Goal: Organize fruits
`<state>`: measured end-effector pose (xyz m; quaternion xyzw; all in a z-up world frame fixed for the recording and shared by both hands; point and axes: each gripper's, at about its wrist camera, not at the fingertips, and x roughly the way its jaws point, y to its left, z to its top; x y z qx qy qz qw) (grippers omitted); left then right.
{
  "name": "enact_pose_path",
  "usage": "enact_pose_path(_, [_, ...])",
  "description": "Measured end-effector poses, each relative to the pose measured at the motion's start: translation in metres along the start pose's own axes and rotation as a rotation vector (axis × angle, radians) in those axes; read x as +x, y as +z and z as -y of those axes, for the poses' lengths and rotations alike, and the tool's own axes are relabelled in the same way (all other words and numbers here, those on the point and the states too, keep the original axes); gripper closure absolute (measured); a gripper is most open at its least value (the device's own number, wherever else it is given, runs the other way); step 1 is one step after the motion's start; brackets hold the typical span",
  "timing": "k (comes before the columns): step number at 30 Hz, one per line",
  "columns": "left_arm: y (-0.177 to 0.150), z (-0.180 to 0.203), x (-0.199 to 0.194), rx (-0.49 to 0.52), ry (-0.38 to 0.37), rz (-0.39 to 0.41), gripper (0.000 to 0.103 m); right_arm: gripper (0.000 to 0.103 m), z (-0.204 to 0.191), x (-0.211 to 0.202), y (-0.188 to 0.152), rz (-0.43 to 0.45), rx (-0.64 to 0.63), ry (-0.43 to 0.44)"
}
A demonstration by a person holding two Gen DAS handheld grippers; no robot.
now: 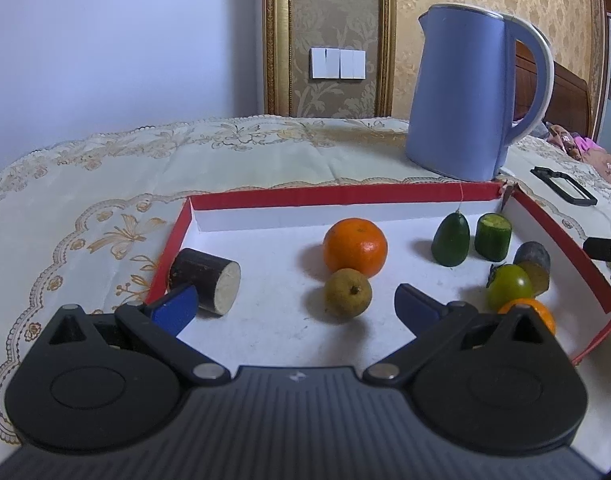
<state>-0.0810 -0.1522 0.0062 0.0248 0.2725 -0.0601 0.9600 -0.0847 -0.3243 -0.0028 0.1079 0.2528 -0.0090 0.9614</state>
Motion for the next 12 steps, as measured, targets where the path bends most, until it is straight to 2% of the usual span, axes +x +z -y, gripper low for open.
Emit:
enact_pose_path(4, [0.0003,0.0005,0.0002,0.001,0.007,0.001,0.000,0.003,0.0005,0.0003,0.0003,0.000,0.000,0.001])
enact_pose_path(10, [-0.0039,0.0047,-0.0076,0.035,0.087,0.065,0.000,0.003,0.0007,0.0000,0.0004,0.000,0.001,0.001])
enact_pose_path(12, [-0.0037,0.0061,-0.0074,0.045,0.081,0.067,0.000,0.003,0.0007,0.0000,0.0003,0.000,0.001,0.001])
